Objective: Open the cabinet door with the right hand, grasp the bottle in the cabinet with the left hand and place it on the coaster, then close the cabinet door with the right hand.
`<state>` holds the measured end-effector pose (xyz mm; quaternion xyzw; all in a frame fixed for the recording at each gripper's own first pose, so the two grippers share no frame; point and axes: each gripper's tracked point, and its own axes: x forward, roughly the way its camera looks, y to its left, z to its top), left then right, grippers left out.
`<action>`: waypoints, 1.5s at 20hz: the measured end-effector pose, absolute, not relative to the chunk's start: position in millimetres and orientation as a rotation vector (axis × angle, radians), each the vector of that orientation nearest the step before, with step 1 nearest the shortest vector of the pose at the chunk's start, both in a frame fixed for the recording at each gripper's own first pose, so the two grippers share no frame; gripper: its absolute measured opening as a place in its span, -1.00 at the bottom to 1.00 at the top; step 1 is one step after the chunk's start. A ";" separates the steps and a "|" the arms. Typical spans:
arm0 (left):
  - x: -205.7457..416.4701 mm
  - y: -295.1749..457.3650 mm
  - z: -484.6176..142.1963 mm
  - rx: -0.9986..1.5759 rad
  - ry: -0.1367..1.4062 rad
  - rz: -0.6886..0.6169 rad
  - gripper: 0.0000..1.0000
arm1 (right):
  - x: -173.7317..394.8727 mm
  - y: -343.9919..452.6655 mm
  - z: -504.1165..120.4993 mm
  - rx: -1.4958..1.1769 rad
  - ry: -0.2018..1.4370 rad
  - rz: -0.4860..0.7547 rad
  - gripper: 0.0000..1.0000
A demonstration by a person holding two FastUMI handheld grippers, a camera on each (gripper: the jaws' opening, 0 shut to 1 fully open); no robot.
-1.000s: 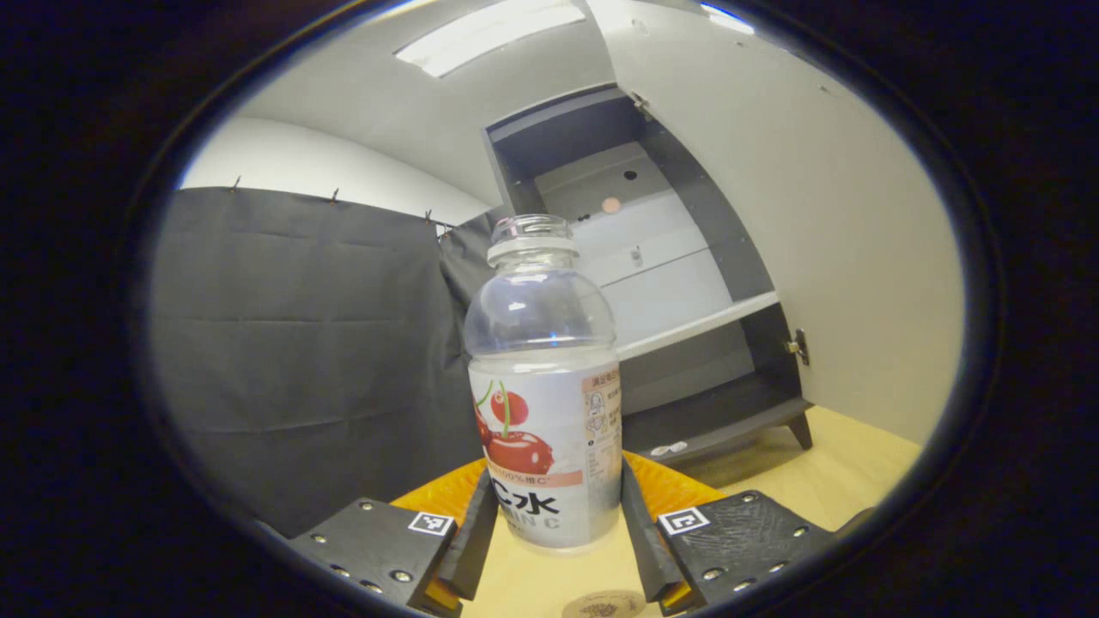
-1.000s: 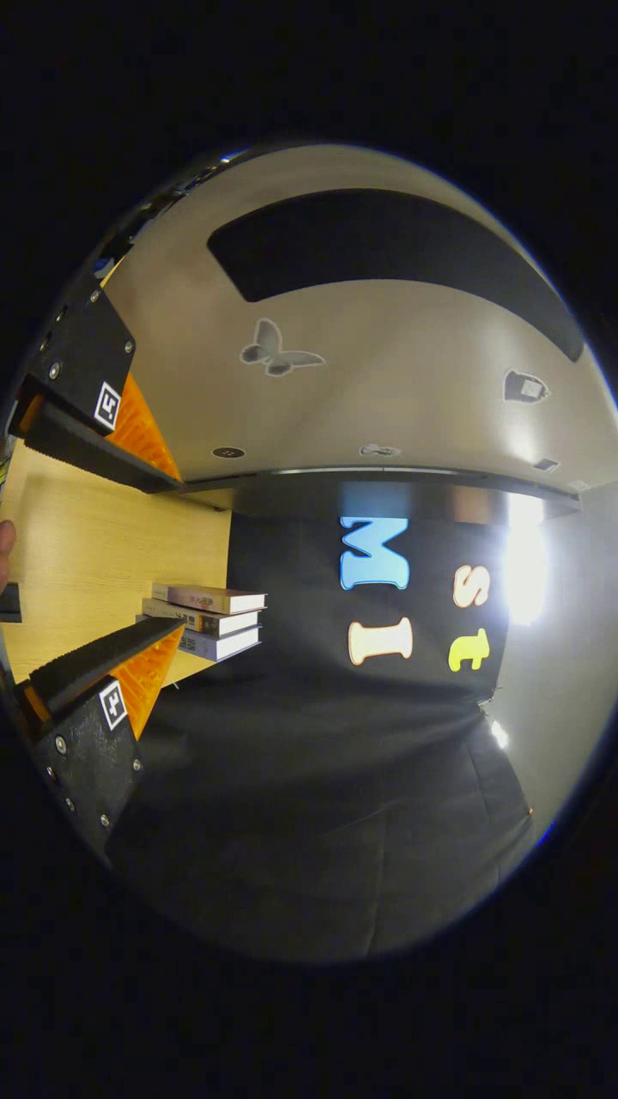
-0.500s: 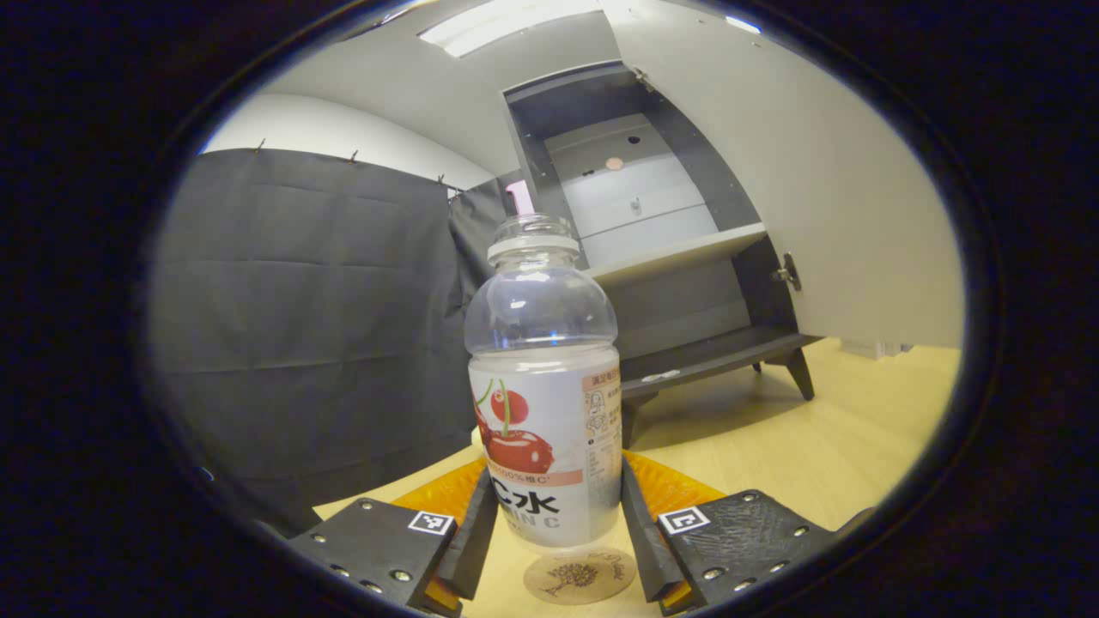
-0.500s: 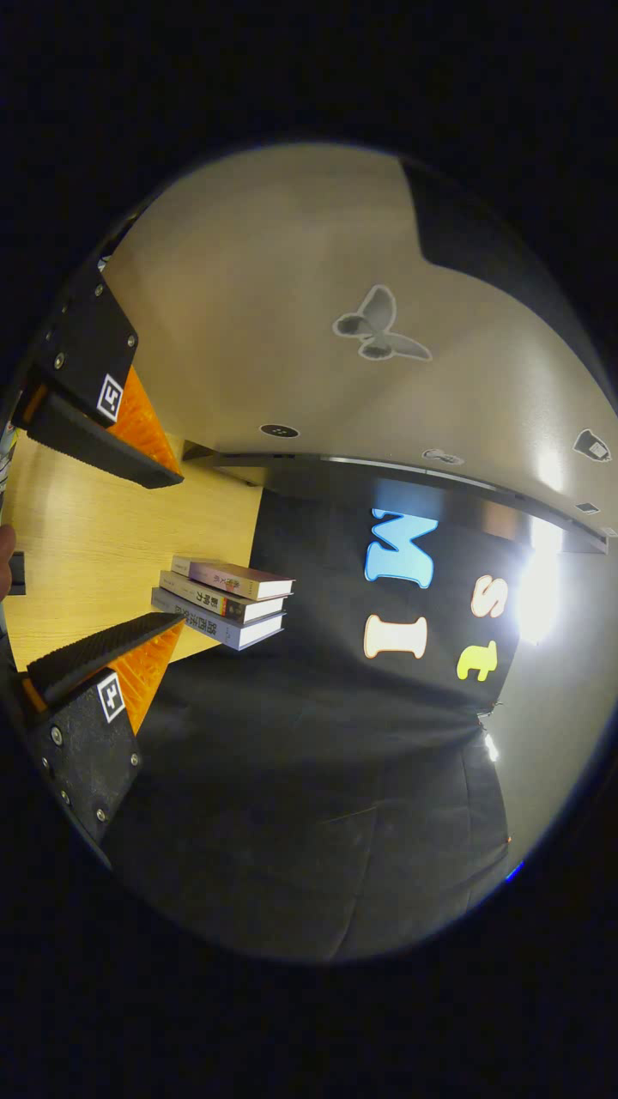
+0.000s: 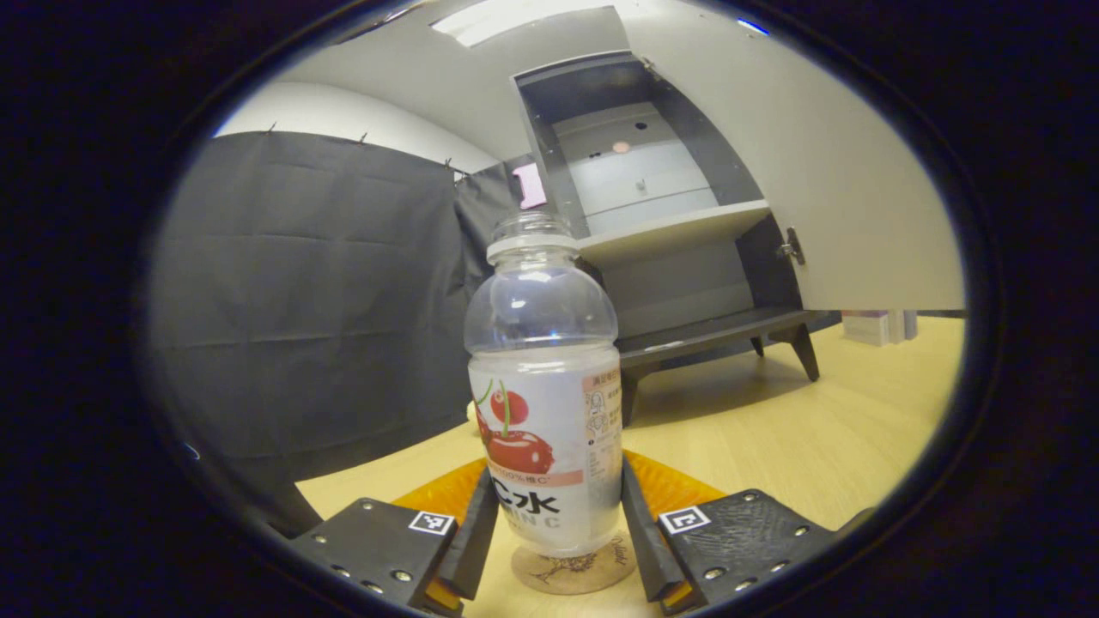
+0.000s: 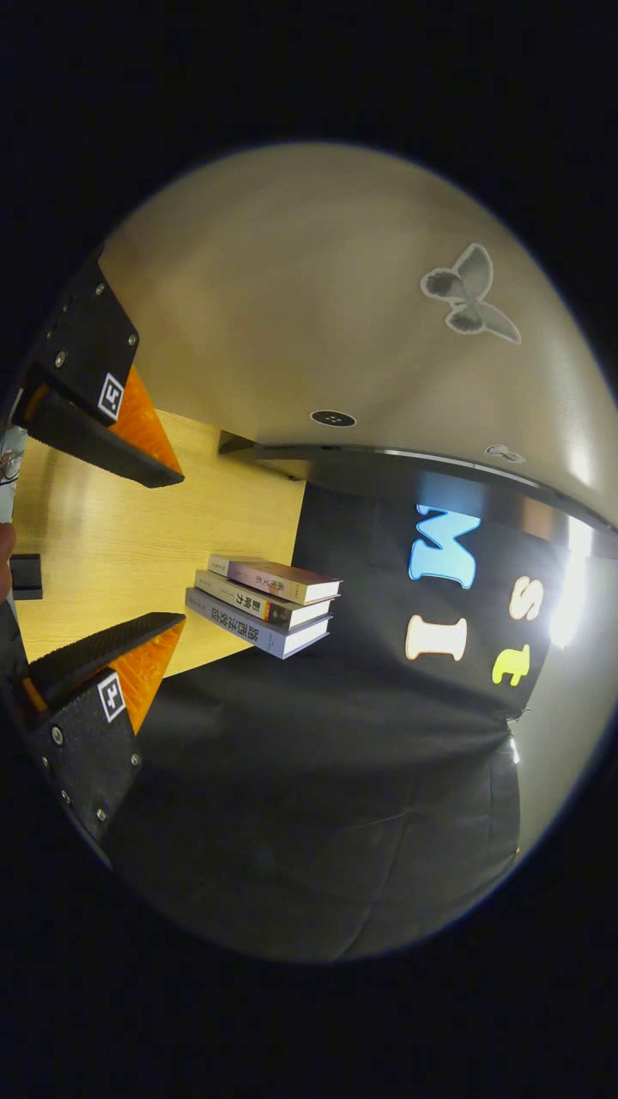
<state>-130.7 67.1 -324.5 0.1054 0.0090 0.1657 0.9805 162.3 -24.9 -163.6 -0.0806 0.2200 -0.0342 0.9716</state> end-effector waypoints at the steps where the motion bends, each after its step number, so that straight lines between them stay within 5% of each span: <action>1: -130.9 65.9 -331.2 0.186 0.054 0.318 0.42 | 162.2 -22.6 -164.1 -0.167 0.442 -0.063 0.81; 6: -133.8 68.7 -363.8 0.110 0.145 0.279 0.43 | 159.0 -15.5 -175.0 -0.148 0.464 -0.050 0.81; 9: -127.7 67.4 -357.6 0.135 0.082 0.241 0.55 | 156.2 -14.3 -177.7 -0.142 0.472 -0.051 0.81; 10: -128.8 64.8 -359.3 0.128 0.072 0.220 0.43 | 155.3 -14.0 -179.2 -0.141 0.474 -0.052 0.81; 12: -130.9 65.5 -373.6 0.114 0.114 0.199 0.56 | 155.0 -13.8 -181.4 -0.136 0.478 -0.056 0.80; 19: -130.7 69.7 -371.9 0.083 0.101 0.210 0.51 | 153.5 -11.9 -181.6 -0.129 0.483 -0.055 0.81; 23: -134.1 70.7 -363.2 0.073 0.074 0.211 0.80 | 155.1 -11.2 -182.7 -0.130 0.483 -0.053 0.81; 24: -136.0 67.1 -358.5 0.063 0.065 0.202 0.68 | 154.6 -10.9 -182.5 -0.128 0.483 -0.051 0.81; 30: -139.7 74.0 -332.6 0.126 0.040 0.231 0.68 | 154.6 -8.3 -182.1 -0.124 0.483 -0.034 0.82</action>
